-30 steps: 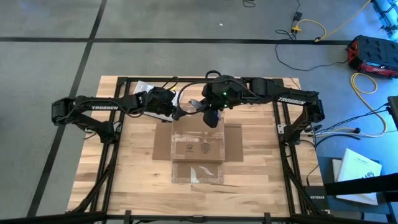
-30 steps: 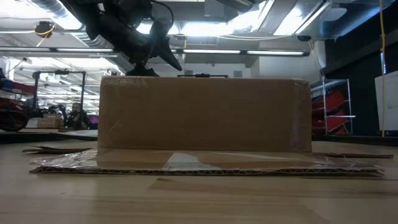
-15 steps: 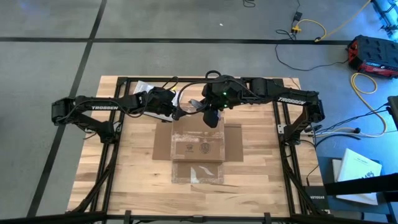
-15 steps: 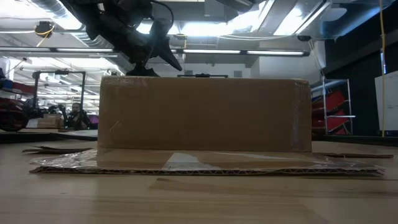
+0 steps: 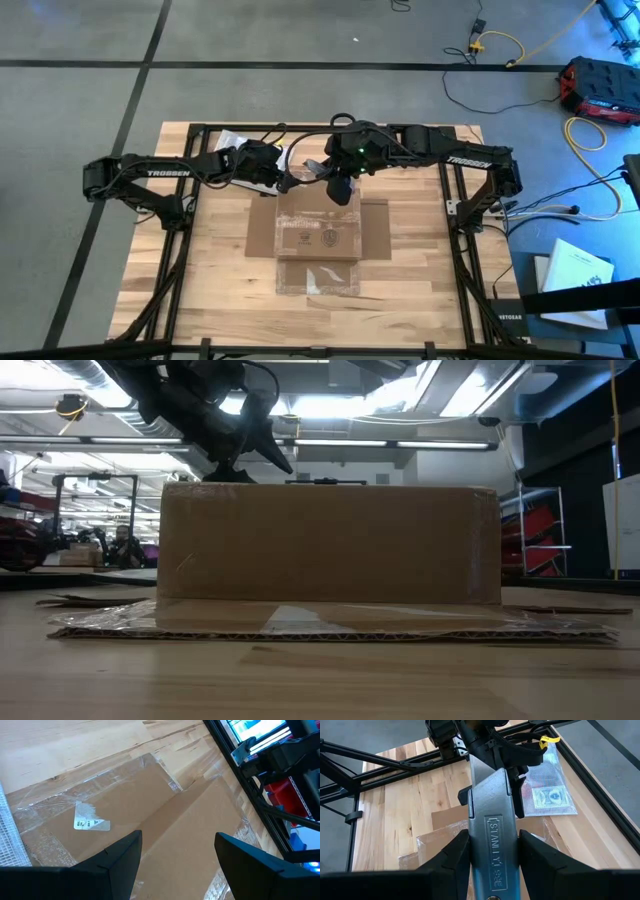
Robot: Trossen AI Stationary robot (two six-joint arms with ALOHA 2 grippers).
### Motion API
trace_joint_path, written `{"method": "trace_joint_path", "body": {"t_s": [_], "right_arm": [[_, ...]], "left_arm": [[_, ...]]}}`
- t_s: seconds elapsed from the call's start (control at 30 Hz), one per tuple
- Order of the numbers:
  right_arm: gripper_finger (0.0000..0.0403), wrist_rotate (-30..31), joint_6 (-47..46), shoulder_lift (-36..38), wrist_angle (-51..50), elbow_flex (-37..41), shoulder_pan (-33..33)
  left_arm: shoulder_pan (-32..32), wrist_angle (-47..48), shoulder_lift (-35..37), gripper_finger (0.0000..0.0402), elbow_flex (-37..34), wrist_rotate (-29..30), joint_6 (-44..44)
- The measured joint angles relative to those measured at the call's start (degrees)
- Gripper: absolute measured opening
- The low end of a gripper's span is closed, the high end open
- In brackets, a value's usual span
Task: Unpack boxes
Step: Break down the box until it is fully flat
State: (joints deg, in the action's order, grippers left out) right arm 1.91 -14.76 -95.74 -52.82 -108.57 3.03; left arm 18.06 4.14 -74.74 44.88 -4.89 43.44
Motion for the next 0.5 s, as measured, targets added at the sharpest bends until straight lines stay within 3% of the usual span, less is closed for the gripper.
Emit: {"method": "trace_joint_path", "body": {"t_s": [0.5], "right_arm": [[0.0118,-0.08,-0.41,0.00,0.28,0.00,0.00]], "left_arm": [[0.00,0.00,0.00,0.0239,0.00,0.00,0.00]]}}
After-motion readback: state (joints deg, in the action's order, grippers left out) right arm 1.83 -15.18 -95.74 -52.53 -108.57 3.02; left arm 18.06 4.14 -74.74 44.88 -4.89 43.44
